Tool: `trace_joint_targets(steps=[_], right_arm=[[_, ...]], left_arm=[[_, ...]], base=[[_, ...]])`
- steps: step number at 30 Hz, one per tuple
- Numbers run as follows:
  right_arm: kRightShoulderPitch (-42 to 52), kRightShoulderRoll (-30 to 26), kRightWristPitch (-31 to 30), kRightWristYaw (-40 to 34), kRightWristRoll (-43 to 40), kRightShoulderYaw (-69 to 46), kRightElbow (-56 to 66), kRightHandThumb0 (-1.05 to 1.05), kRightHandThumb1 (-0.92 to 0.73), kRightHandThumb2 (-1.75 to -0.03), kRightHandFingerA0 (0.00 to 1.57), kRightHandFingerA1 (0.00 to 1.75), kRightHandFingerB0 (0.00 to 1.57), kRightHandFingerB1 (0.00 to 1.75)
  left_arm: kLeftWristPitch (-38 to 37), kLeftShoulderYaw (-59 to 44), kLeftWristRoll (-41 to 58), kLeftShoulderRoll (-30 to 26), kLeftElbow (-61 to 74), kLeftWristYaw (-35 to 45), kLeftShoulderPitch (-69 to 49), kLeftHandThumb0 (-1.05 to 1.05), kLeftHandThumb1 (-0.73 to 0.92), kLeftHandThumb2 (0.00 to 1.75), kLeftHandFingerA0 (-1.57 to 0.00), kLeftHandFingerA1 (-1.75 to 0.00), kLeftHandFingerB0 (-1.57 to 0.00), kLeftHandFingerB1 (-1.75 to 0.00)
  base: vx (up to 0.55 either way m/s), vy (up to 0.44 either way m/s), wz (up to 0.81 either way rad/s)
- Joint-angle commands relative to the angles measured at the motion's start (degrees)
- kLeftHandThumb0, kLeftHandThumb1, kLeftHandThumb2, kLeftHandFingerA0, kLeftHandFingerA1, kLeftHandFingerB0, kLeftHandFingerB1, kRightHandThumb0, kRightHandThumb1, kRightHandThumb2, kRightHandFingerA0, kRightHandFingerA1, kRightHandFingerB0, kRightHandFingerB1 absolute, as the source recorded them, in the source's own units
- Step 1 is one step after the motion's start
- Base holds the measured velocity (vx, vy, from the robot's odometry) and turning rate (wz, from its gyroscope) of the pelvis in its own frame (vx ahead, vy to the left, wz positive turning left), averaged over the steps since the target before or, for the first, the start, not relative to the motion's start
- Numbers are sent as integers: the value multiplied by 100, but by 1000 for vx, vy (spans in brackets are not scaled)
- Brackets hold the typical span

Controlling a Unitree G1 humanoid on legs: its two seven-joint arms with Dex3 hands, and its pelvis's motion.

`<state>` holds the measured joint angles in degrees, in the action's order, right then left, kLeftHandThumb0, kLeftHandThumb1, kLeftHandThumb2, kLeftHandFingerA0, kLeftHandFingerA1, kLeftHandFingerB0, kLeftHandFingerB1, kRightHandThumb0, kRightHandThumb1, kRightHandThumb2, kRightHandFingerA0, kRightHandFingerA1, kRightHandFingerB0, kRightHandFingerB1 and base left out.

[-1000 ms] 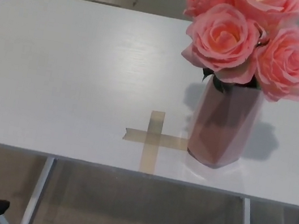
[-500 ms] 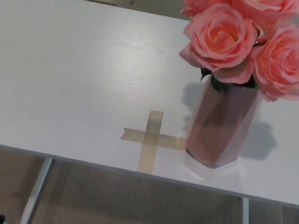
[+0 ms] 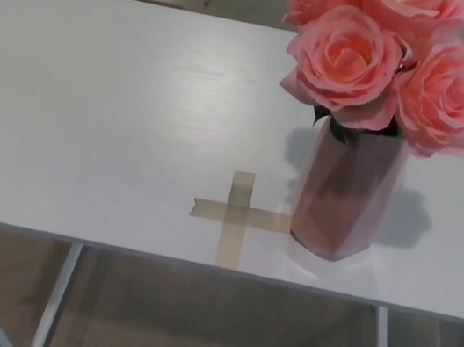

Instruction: Use the left hand to pick up the rose and then lift and insert it into the pink vase.

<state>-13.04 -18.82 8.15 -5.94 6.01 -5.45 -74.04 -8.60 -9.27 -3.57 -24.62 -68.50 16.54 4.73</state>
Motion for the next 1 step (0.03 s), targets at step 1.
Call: trace_joint_targets(steps=[1], right_arm=[[83,53,9,11,-46,-40,-22,-32,-64,-59,62,42,52,38]], left_arm=[[-437,144,-181,-104,-233,-398,79,-69,58,58,-22,-31,-17,-27]], base=[[0,0,0]])
